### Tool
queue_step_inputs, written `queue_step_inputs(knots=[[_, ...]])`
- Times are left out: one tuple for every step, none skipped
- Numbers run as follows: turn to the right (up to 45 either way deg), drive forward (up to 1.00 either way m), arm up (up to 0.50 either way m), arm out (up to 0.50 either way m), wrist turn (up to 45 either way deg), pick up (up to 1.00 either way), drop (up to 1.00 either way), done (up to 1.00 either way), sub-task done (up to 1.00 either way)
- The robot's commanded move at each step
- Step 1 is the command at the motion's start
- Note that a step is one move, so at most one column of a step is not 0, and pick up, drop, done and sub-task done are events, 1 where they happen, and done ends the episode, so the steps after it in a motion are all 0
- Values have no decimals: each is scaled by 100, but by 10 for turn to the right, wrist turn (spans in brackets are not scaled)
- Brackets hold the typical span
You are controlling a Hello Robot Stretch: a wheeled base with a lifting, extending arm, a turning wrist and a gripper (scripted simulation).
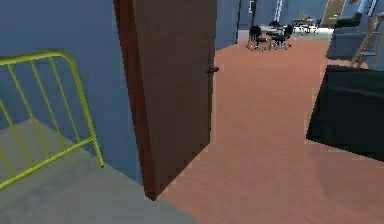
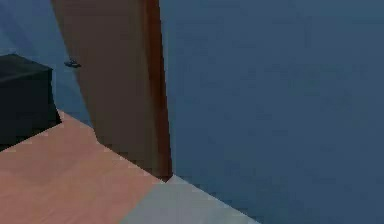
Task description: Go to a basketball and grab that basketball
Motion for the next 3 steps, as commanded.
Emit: queue_step_inputs(knots=[[-360,0,0,0,0,0,0,0,0],[0,45,0,0,0,0,0,0,0],[-450,0,0,0,0,0,0,0,0]])
